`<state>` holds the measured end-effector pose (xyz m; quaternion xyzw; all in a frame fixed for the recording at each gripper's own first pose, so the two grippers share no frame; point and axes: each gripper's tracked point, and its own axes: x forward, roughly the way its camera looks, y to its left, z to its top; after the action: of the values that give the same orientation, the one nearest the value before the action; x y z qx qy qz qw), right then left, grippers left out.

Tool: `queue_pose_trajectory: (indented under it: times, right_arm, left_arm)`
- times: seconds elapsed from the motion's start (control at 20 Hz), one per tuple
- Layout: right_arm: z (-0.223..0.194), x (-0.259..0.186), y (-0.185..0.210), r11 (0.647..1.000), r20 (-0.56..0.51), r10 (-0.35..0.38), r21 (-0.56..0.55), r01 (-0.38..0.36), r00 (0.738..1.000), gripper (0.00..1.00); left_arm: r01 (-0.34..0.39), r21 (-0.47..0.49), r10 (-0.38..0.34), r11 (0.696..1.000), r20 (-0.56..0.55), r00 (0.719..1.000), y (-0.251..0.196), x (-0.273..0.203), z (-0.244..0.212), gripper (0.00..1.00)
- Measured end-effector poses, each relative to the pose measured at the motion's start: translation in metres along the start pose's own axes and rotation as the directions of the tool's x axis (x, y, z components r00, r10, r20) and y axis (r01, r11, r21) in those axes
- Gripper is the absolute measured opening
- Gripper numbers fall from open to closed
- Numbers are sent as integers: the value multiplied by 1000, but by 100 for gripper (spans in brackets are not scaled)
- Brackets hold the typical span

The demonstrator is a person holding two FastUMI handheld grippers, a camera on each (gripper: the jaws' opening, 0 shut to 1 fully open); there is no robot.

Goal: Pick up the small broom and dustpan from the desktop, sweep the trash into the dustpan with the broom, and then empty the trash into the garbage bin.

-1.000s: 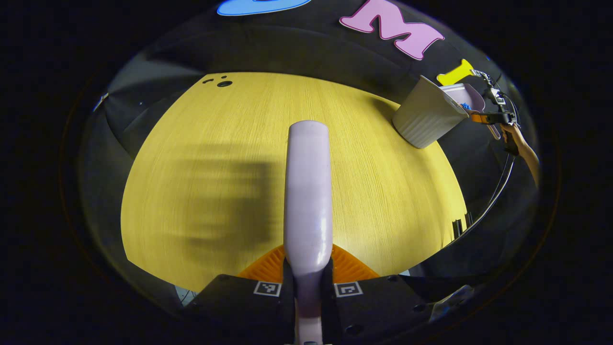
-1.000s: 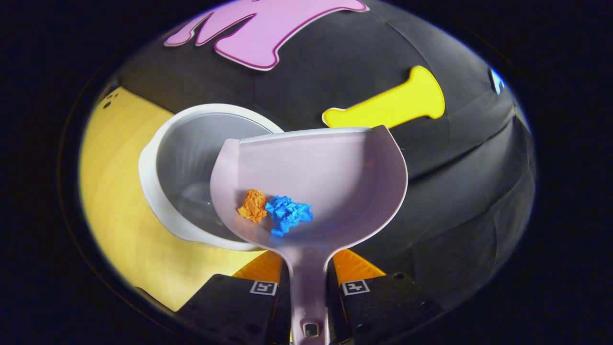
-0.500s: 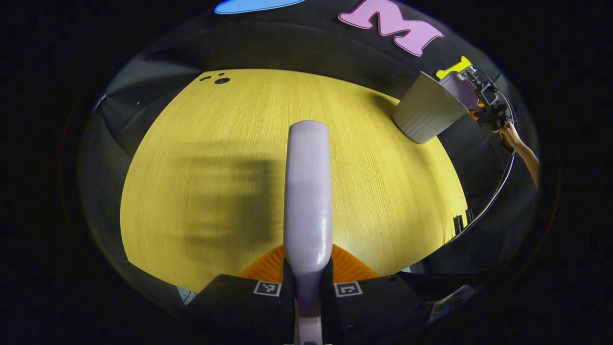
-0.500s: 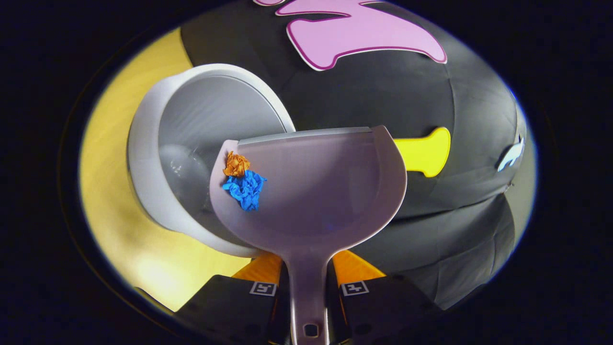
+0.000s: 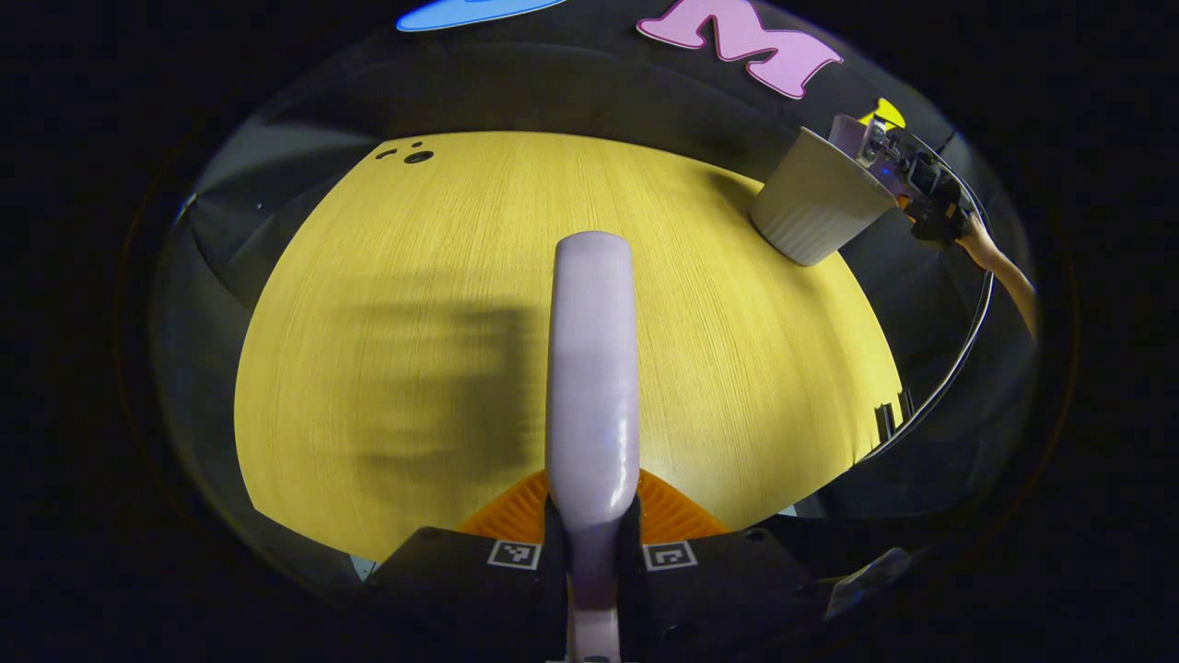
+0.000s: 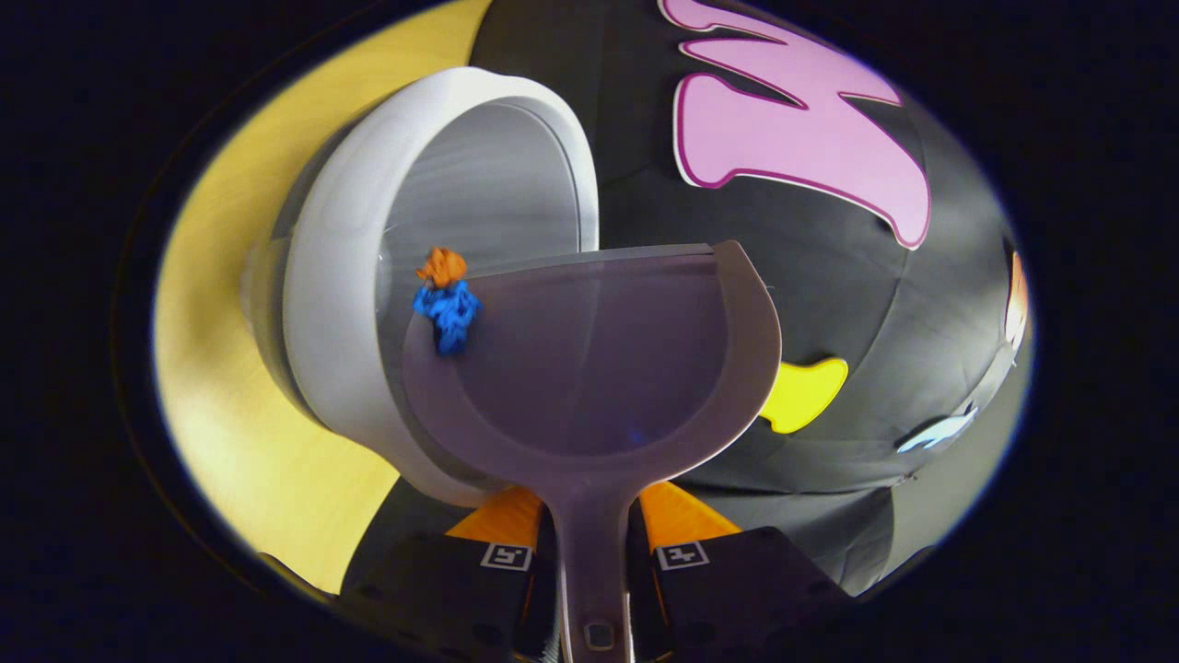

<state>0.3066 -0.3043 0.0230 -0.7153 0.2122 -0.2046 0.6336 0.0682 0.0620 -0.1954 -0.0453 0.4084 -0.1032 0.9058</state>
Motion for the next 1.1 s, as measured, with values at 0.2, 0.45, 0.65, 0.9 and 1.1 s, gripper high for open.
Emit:
queue_pose_trajectory:
  times: [0.2,0.45,0.65,0.9,1.1]
  right_arm:
    - [0,-1,4,992,-25,78,101,-75,997,34]
    - [6,-5,1,922,-16,166,357,-149,986,34]
    - [7,-15,-27,786,8,205,595,-170,979,34]
    - [14,-22,-49,621,75,223,758,-200,972,34]
    - [43,-35,-66,439,189,221,857,-271,957,34]
  left_arm:
    - [-4,16,4,1000,7,1000,-1,-1,3,26]
    - [-1,-4,1,1000,21,1000,-2,-8,5,26]
    - [-3,-18,4,1000,63,998,1,-23,15,26]
    - [-41,1,40,999,125,991,13,-46,34,26]
    - [-45,11,43,999,176,984,11,-61,47,26]
